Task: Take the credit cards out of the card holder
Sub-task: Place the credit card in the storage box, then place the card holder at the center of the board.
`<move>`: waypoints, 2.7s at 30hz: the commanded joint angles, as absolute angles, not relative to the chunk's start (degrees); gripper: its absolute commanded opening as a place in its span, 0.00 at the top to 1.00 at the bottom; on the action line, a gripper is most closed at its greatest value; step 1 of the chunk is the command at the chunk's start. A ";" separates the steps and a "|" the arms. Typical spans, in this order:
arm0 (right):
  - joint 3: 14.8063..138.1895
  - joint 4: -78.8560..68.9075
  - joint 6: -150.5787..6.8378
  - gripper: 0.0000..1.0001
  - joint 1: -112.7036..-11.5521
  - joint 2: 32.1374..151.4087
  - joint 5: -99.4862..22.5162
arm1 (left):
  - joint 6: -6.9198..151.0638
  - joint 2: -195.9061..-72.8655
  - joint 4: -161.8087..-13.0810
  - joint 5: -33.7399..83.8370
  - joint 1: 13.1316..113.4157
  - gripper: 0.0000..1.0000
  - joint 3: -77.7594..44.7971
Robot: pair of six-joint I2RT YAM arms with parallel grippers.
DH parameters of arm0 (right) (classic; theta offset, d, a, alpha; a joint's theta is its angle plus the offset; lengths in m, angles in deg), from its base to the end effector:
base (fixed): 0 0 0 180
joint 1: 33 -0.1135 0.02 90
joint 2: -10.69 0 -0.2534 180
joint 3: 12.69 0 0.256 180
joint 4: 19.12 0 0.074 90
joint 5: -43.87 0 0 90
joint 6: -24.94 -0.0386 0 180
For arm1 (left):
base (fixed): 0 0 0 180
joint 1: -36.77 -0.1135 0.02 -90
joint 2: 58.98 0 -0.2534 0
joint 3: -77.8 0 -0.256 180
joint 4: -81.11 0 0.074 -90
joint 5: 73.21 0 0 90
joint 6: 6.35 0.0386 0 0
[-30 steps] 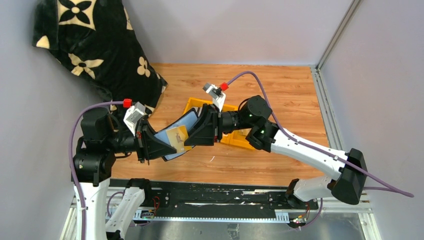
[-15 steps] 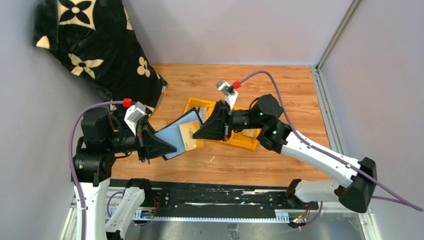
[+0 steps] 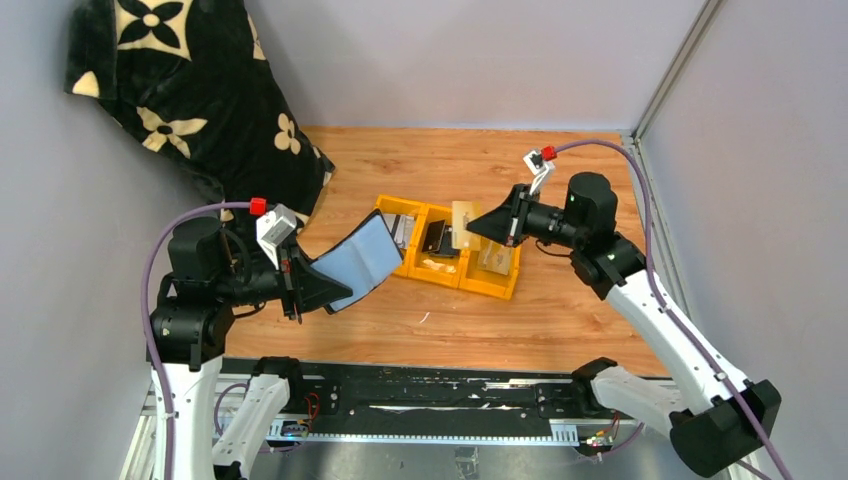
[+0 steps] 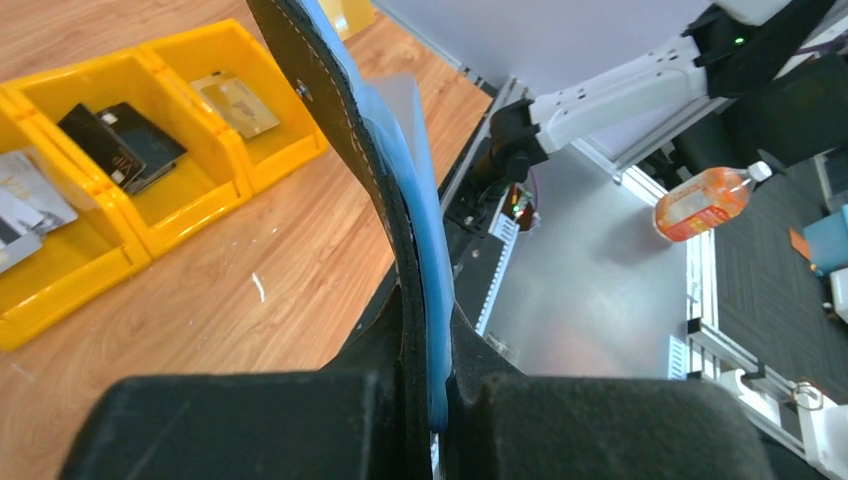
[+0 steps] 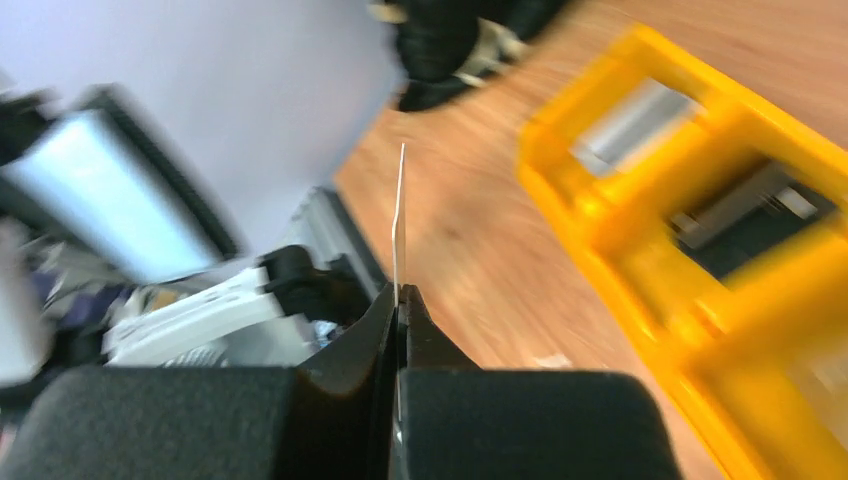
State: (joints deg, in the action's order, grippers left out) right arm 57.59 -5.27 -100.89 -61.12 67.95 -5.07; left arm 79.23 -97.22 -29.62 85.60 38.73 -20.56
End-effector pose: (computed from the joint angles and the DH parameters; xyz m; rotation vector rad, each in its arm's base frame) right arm 0.1957 0.1333 0.3828 -0.5020 1.7053 1.4002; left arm 0.0848 -0.0389 0.4079 0.7171 1.7759 -1.2649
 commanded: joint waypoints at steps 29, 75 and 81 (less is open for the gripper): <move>61.42 18.95 -91.95 0.89 -57.64 98.42 -45.42 | 89.33 -97.90 -23.24 82.27 38.77 1.00 -20.65; 72.83 4.42 -64.61 0.32 -87.93 84.34 -2.56 | 104.83 -110.72 -14.57 64.60 63.65 0.98 -17.07; 70.47 3.60 -71.78 1.00 -88.02 85.20 -8.88 | 110.70 -113.54 -13.95 55.51 63.67 0.79 -15.63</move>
